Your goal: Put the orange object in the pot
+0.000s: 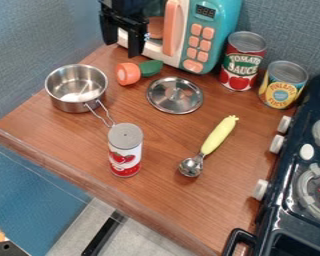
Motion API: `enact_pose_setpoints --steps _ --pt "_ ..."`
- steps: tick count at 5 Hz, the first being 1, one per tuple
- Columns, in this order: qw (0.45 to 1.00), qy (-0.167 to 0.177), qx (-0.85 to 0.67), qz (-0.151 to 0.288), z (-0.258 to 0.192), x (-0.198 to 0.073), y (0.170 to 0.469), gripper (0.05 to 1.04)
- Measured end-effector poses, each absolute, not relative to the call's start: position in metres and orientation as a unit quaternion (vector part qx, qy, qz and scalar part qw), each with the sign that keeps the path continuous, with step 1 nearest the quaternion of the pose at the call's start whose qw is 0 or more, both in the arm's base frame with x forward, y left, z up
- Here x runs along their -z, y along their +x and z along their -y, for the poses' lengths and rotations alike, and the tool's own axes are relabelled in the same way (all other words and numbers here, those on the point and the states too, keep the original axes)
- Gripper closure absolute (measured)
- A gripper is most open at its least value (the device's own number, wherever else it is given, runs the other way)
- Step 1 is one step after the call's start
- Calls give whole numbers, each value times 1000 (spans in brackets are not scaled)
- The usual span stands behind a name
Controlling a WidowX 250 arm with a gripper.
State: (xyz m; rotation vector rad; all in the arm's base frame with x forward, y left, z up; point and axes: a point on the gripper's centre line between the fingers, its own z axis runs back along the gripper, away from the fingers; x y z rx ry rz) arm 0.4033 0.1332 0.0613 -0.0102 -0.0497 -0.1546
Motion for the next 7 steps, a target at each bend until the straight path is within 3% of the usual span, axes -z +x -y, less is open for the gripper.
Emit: enact_pose_setpoints --steps 4,5,6,7 --pt "996 14 91 -15 -136 -19 416 83" --pt "995 20 94 -21 -132 -12 417 135" --pt "995 18 99 -23 -128 -6 414 363" --pt "995 18 94 -18 -127 -5 413 367"
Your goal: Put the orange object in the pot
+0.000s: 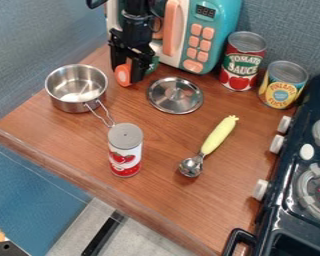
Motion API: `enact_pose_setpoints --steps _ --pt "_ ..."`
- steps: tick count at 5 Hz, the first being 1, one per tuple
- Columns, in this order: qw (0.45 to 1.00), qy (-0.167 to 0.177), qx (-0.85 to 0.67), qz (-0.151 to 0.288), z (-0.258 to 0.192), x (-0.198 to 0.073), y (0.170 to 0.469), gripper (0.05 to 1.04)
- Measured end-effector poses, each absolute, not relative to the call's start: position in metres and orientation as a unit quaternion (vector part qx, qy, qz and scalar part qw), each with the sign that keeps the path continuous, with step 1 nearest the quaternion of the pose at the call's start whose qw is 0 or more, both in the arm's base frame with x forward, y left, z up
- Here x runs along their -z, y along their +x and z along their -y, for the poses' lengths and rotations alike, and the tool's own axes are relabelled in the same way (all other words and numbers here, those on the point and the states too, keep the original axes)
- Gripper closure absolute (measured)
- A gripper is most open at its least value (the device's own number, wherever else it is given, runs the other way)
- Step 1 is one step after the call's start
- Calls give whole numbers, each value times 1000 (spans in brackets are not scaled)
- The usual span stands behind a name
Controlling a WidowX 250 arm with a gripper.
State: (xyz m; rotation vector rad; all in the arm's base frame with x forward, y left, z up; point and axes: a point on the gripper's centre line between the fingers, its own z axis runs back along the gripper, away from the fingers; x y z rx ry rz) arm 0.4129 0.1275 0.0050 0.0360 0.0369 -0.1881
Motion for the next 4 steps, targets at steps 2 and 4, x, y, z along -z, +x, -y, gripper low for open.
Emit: enact_pose_setpoints --steps 2,4 --pt "997 9 75 -13 -120 -9 401 367" --pt "998 29 15 58 -125 -77 384 367"
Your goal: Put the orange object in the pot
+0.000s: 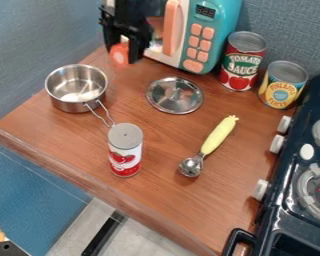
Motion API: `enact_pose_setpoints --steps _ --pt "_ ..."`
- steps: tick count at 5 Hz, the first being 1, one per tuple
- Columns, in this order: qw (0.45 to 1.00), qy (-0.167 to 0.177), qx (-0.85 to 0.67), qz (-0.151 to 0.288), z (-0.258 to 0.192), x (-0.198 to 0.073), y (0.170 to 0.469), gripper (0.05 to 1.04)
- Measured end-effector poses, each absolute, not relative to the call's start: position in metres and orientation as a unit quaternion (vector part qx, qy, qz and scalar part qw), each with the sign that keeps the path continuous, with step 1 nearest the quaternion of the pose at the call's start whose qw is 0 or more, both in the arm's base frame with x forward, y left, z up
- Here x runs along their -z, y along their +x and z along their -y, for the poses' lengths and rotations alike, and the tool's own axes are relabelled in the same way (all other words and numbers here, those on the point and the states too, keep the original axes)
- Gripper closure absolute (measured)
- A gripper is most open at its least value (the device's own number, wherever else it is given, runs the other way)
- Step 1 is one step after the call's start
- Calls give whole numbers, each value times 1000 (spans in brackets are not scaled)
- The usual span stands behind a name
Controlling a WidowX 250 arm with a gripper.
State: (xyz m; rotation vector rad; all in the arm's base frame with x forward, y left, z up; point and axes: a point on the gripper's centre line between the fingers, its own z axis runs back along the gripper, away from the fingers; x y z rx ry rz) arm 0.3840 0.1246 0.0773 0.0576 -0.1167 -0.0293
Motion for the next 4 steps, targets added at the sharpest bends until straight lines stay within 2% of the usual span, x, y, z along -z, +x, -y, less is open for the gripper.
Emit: enact_pose_setpoints --steps 1,2,3,4 --pt "995 44 -40 77 -141 -99 357 367" --pt "992 45 -82 80 -151 -99 331 367" --pt "992 45 -92 78 -159 -88 321 367" --pt "994 39 -75 63 -162 -62 326 367"
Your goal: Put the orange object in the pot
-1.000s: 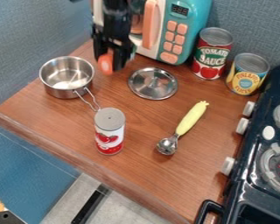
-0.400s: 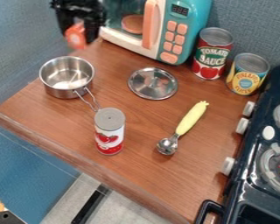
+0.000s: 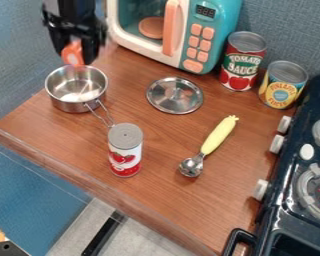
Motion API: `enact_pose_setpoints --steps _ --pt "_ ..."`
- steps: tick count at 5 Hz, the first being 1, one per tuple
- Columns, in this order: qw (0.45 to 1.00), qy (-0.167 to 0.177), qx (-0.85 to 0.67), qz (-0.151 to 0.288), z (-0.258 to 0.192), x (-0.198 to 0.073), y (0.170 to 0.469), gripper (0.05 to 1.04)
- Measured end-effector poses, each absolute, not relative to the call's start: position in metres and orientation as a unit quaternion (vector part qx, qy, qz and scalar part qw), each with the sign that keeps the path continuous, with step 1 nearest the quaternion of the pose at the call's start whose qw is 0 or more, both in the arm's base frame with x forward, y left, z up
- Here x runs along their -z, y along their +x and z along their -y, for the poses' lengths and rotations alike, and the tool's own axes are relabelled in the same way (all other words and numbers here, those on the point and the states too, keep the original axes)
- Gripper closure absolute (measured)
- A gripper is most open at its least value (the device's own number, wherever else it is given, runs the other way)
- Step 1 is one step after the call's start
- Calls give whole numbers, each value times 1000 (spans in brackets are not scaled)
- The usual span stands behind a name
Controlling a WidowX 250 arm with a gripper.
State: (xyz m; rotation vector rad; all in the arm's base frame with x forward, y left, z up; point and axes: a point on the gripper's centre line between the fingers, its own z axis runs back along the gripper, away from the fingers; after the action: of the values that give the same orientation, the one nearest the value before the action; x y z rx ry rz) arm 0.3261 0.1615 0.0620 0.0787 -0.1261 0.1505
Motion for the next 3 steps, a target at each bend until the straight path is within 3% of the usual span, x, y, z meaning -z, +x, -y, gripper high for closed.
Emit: enact_pose_setpoints --steps 1,3 --pt "996 39 -59 52 -164 -40 329 368" --pt "995 53 -71 39 -182 -21 324 368"
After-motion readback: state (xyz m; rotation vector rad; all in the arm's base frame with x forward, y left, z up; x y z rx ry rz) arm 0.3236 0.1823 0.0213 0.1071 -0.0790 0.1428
